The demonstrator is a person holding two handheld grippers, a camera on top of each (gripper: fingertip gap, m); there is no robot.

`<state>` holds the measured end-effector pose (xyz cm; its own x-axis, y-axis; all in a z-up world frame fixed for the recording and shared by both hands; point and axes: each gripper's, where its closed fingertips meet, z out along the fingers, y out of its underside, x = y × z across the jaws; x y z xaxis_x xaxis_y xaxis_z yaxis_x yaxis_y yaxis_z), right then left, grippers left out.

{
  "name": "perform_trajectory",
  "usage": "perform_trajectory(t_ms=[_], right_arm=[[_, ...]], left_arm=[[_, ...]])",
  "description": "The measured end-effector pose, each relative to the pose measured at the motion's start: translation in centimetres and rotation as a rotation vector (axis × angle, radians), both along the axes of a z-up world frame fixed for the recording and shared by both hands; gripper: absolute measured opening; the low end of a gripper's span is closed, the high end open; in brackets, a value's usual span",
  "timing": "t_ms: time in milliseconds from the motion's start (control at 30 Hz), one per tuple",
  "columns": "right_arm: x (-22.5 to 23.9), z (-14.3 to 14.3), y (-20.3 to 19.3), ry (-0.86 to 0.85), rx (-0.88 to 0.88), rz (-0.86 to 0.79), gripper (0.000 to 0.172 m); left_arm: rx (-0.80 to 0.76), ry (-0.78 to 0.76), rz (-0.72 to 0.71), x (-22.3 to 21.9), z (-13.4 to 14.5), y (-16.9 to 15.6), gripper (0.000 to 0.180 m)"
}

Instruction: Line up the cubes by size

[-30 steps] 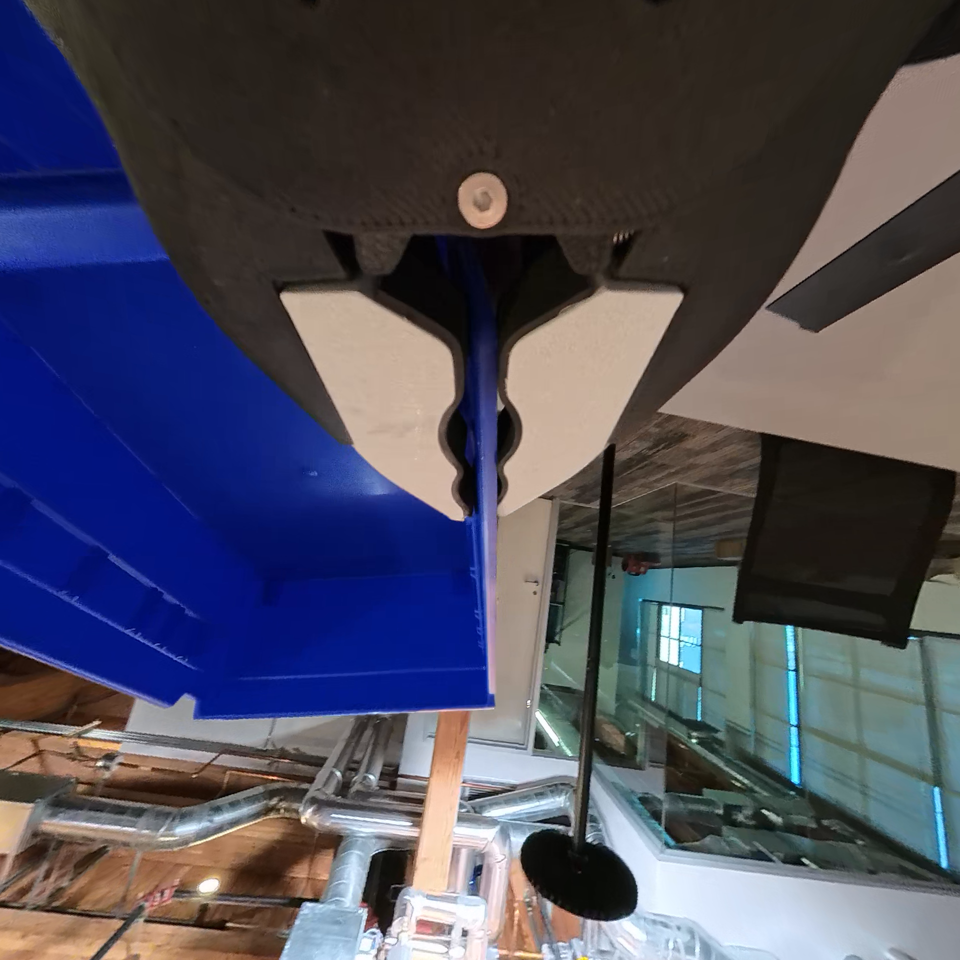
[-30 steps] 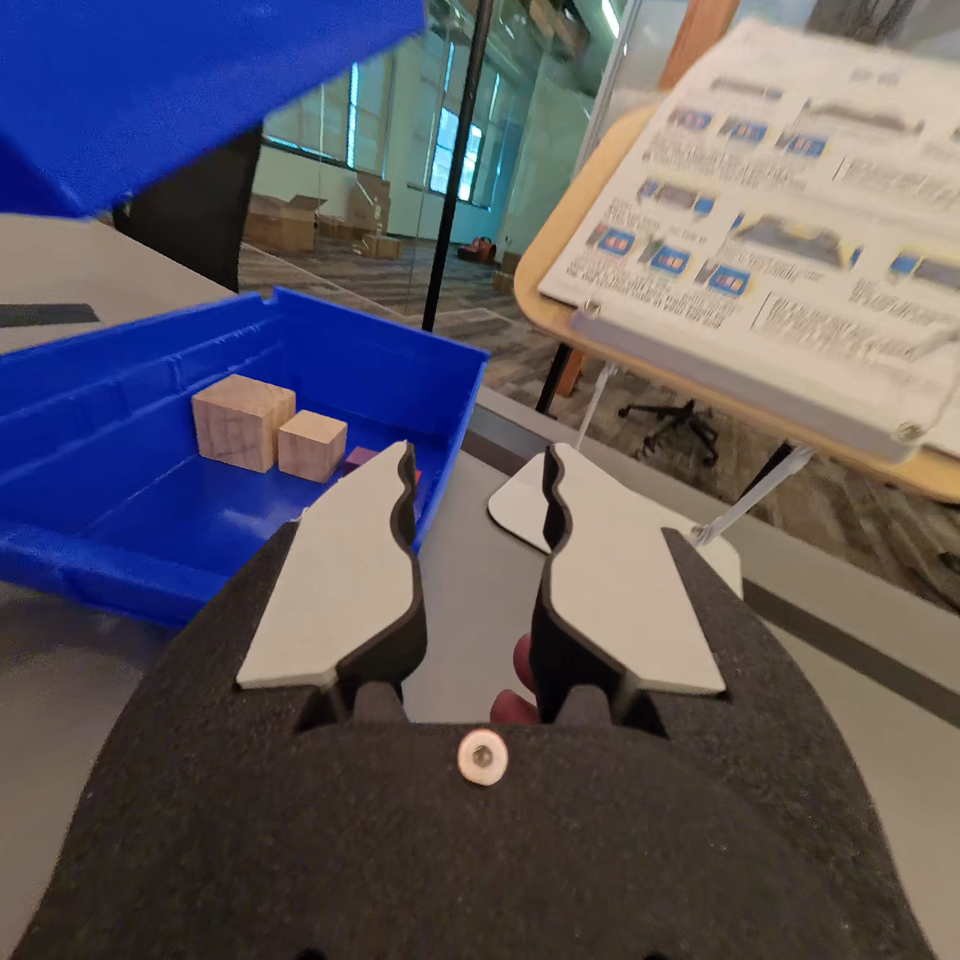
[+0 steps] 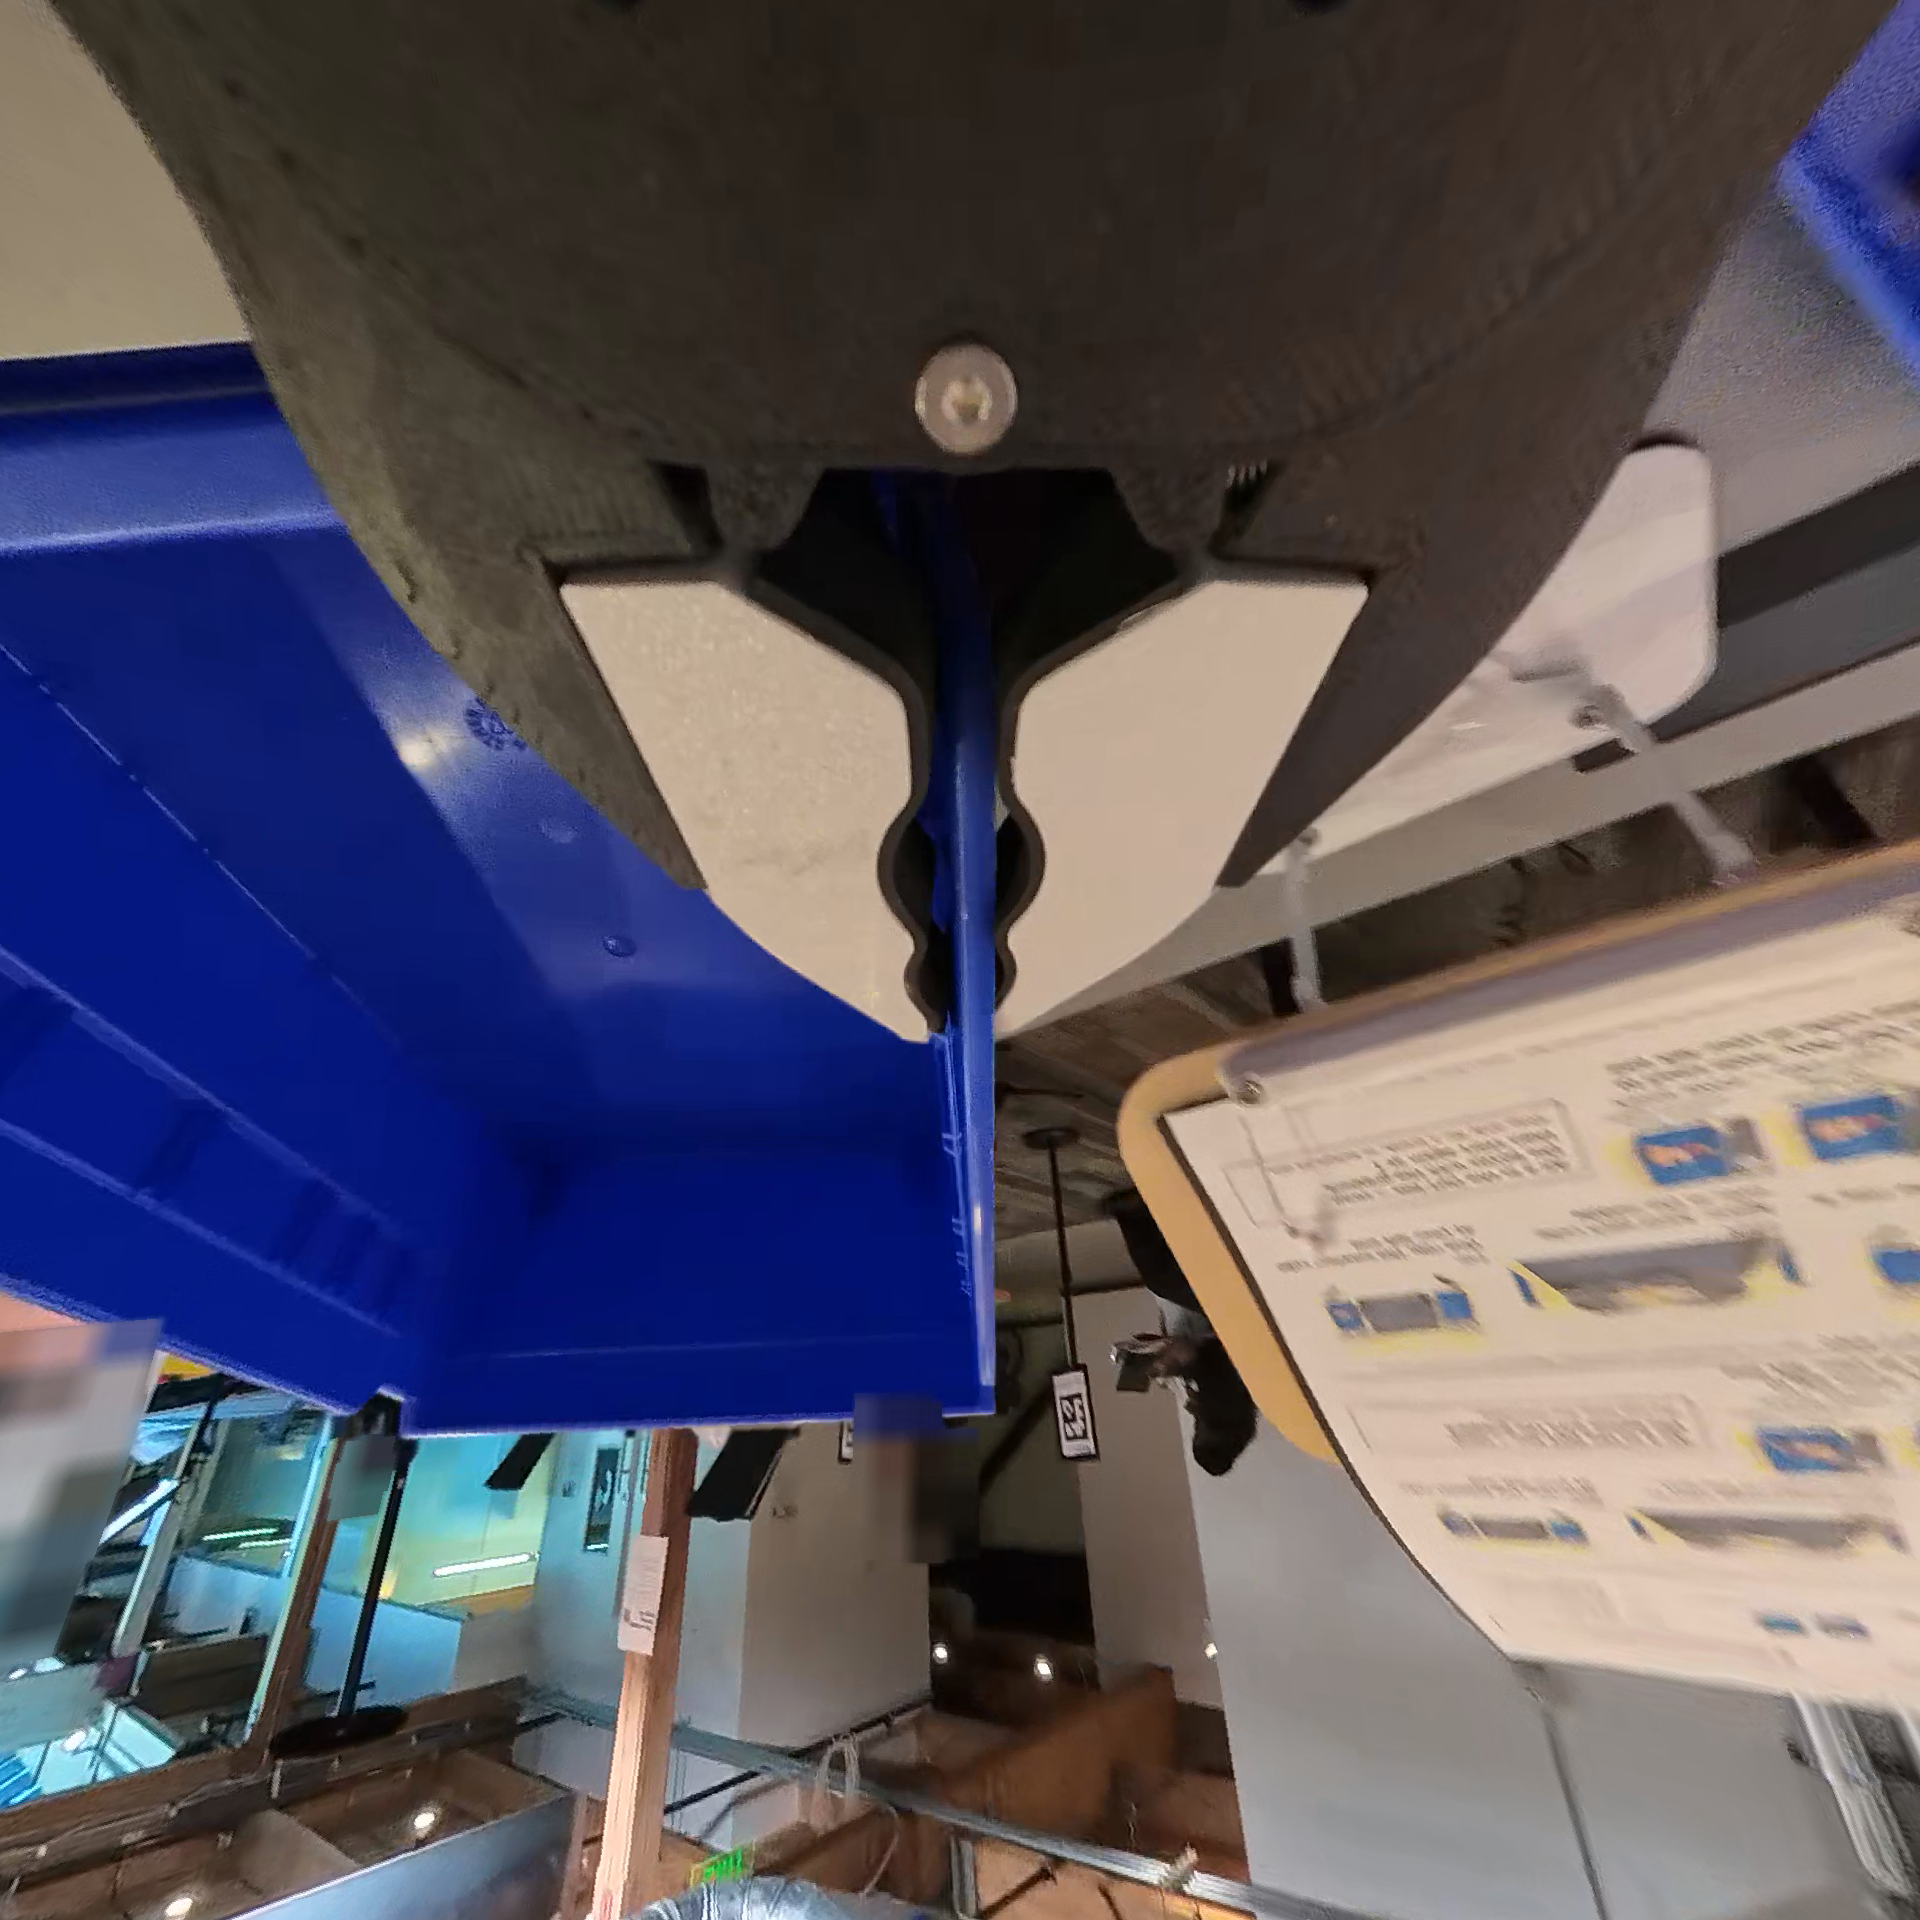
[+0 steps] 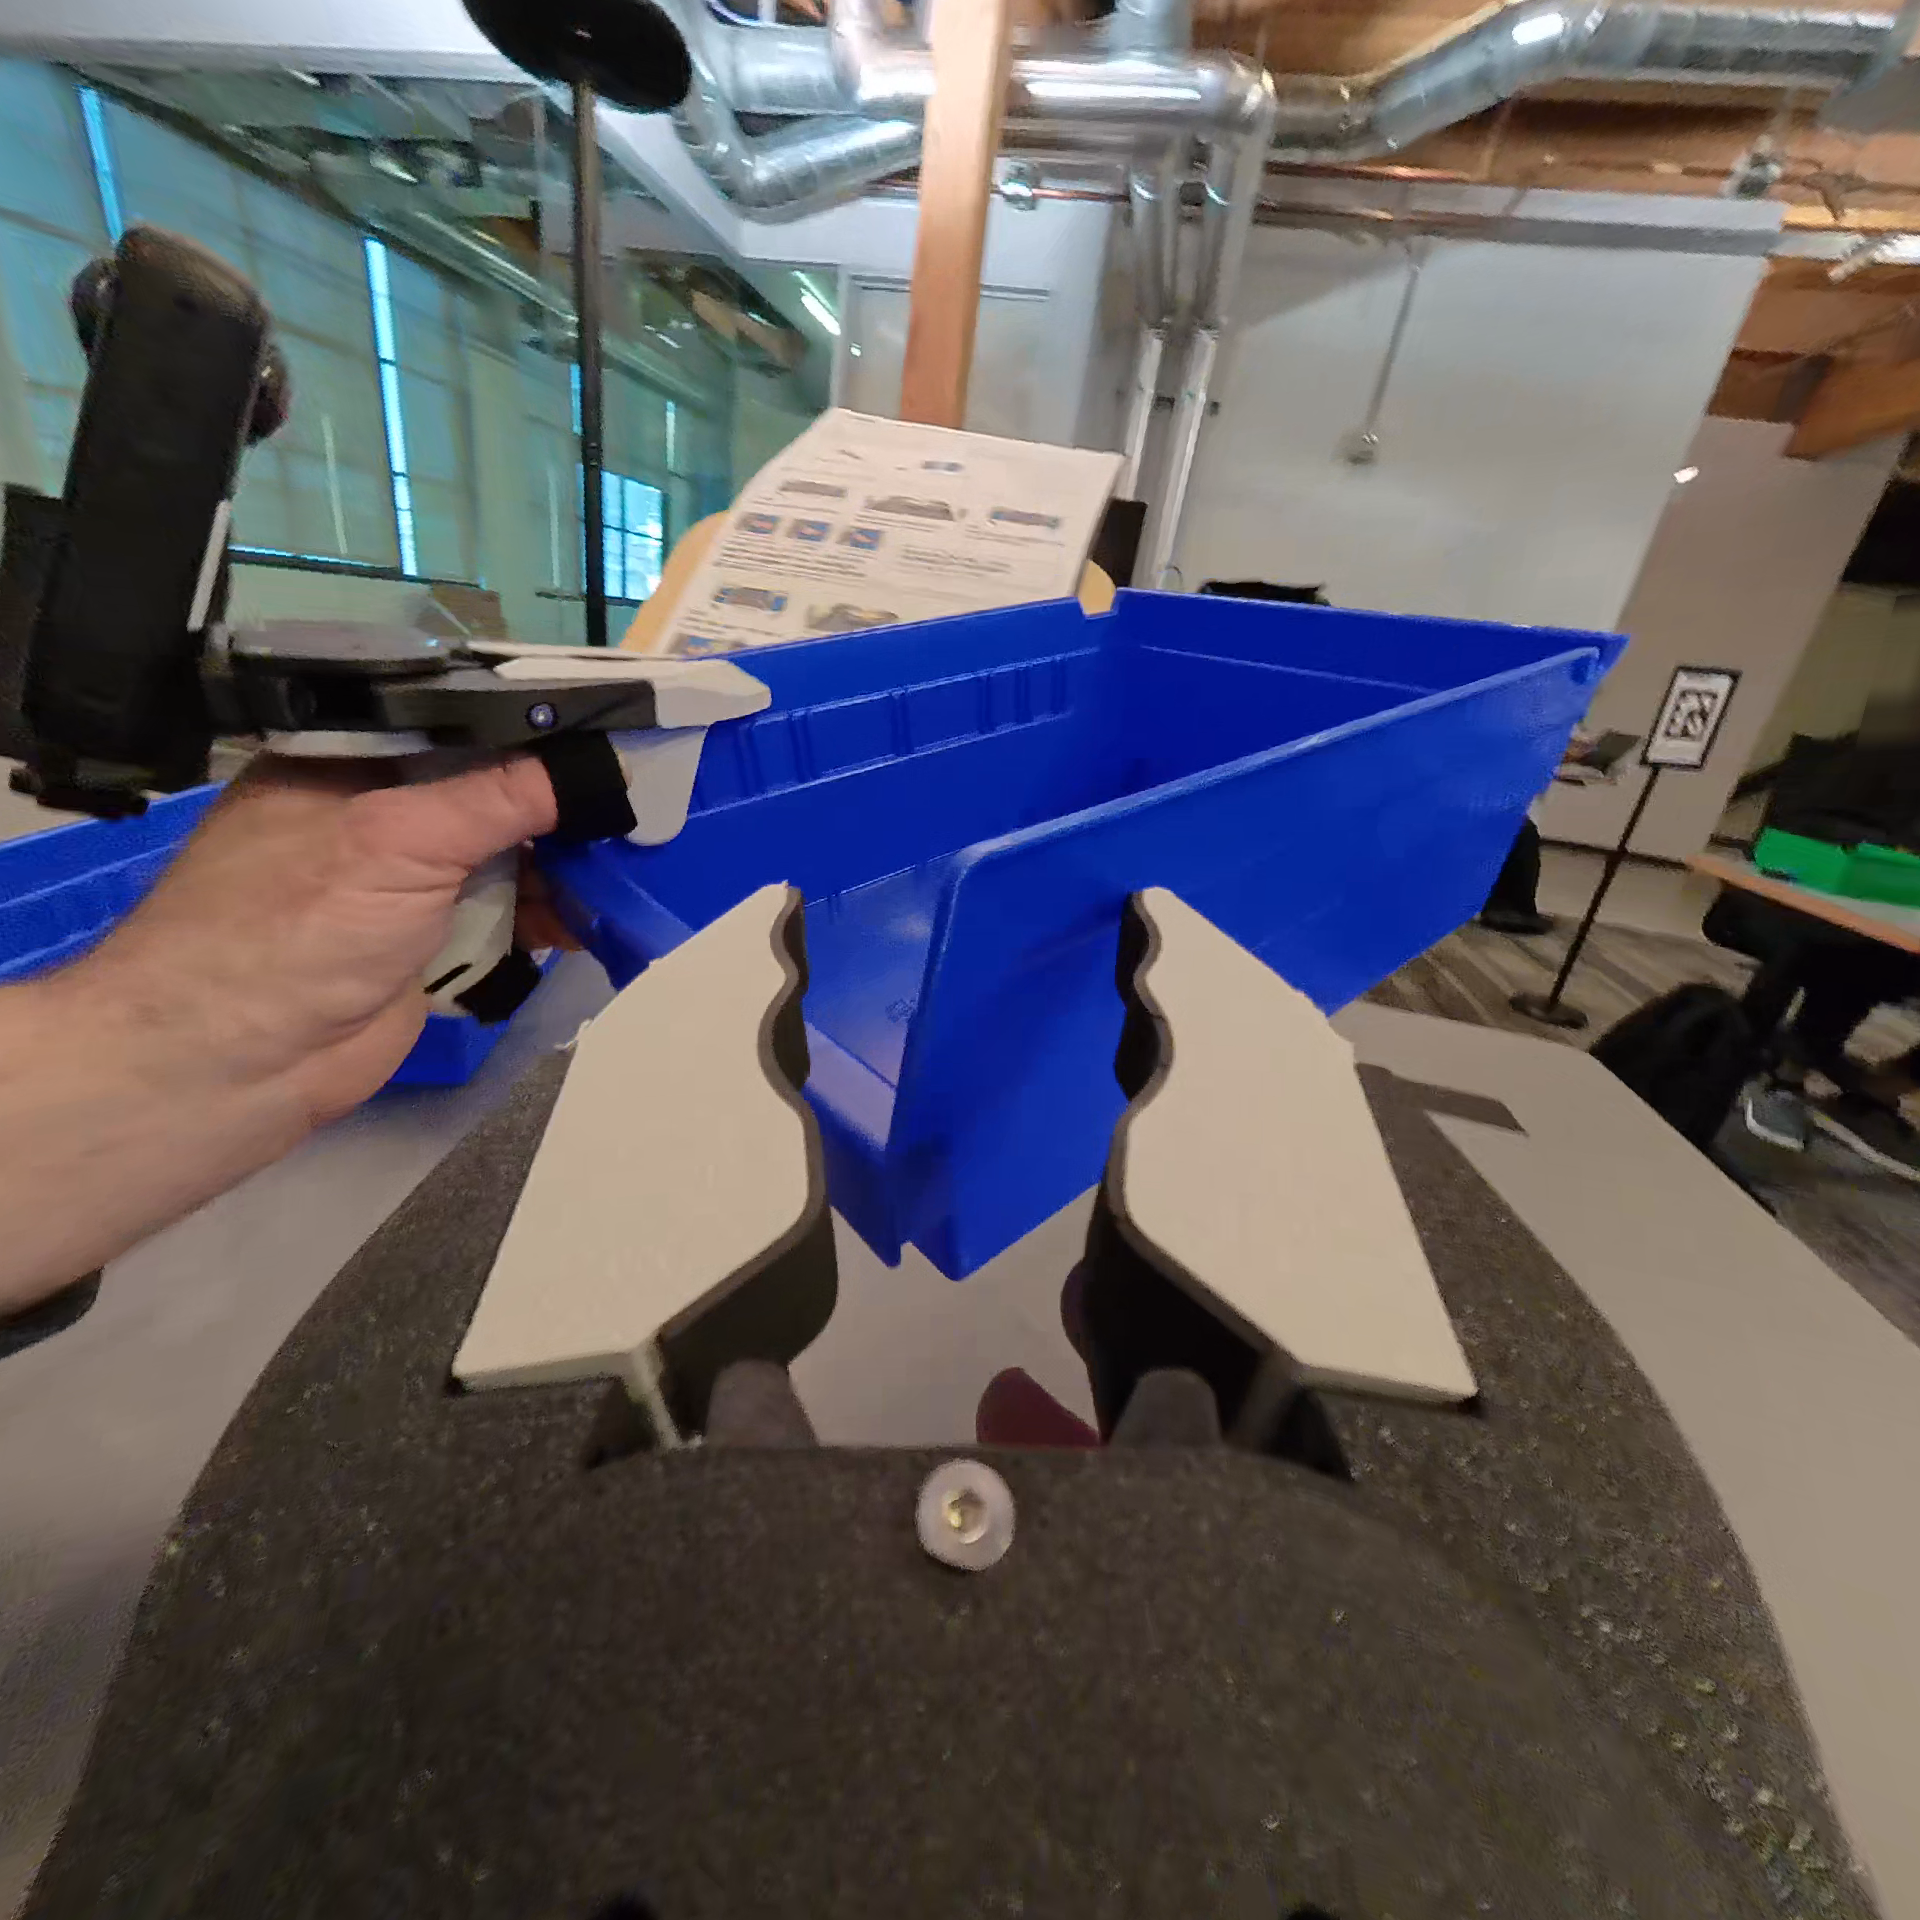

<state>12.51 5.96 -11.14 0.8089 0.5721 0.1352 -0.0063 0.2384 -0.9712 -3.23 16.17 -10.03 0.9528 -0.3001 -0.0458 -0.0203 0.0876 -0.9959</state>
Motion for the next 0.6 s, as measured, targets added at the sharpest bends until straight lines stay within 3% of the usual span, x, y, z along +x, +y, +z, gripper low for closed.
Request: perform_trajectory(t_ms=[67, 333, 600], right_arm=[[1.2, -1.0, 1.0, 0.0, -0.034, -0.039, 0.051], [3.7, -4.6, 4.3, 0.065, -0.175, -0.101, 0.055], [5.1, -7.2, 7.1, 0.114, -0.303, -0.119, 0.05]], left_arm=[[-0.029, -0.008, -0.008, 1.1, -1.5, 0.9, 0.005], [-0.134, -0.011, -0.03, 4.1, -7.2, 3.2, 0.006], [-0.176, -0.013, -0.049, 5.3, -10.0, 4.6, 0.013]])
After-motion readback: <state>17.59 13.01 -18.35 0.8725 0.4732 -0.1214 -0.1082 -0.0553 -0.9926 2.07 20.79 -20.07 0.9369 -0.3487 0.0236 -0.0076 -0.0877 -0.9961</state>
